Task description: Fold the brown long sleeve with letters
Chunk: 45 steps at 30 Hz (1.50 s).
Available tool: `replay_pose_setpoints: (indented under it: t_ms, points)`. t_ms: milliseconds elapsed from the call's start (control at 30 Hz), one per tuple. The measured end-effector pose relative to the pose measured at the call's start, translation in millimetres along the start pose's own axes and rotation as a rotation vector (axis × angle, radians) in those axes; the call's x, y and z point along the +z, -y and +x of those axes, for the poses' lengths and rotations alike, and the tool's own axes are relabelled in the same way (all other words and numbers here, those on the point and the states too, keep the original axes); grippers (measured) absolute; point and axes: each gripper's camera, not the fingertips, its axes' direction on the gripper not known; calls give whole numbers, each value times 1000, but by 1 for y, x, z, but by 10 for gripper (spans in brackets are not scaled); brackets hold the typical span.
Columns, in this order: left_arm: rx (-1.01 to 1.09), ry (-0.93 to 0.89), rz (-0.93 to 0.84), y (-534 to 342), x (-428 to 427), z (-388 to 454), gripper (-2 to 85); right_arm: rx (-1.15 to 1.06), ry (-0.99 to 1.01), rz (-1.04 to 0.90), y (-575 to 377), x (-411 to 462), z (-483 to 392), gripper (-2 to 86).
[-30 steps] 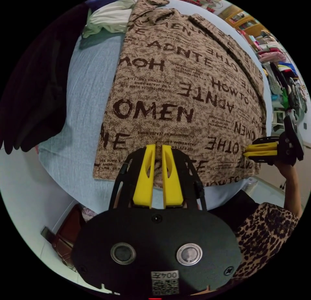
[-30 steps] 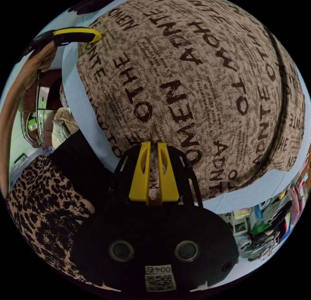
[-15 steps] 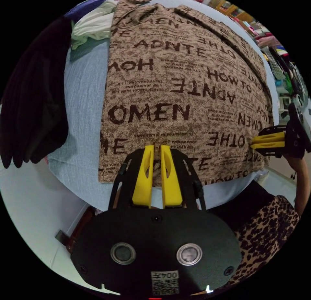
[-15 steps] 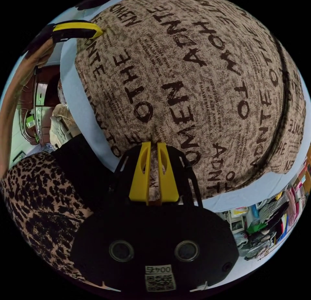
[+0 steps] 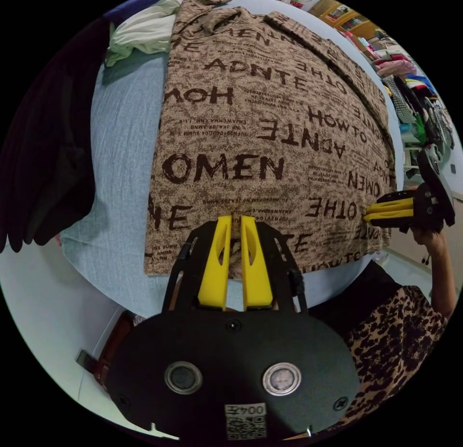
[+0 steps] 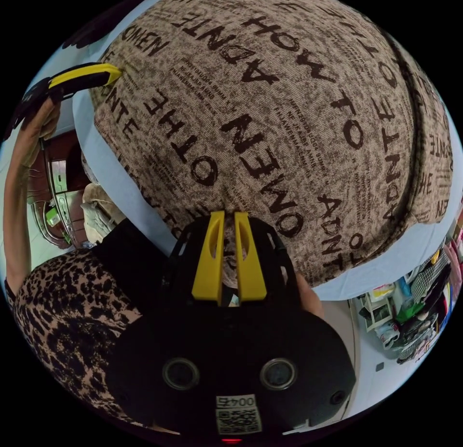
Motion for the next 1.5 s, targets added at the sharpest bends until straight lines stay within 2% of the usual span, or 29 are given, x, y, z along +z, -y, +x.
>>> replay_pose_setpoints:
  t_ms: [133,367,500,600,733,867,967,1167,1333,1400,1500]
  points:
    - [-27,32,13,-1,1,0,16,-34,-7,58,-21,14,-9,39]
    - [-106,14,29,-3,1,-13,15,-168,-272,276,-78,59,-62,37]
    - [-139,-7,24,-3,0,-22,13,-186,-311,383,-105,84,-71,38]
    - [-169,-28,32,-4,0,-30,12,-207,-261,398,-115,97,-66,41]
    - [-184,-35,32,-4,-1,-37,10,-248,-2,366,-114,95,-33,57]
    - [-188,-30,24,-3,-3,-42,10,-152,-89,708,-117,39,13,89]
    - [-196,-33,19,-2,-4,-46,11,-41,-147,828,-80,-5,54,100]
    - [-215,-35,16,-3,-7,-53,12,98,-224,771,39,-47,104,124]
    - [-242,-48,31,-6,-9,-60,12,123,-299,648,100,-35,108,120]
    - [-244,-48,30,-6,-10,-61,12,125,-284,652,98,-31,111,53]
    - [-236,-41,23,-6,-11,-63,11,191,-274,746,57,-32,118,31]
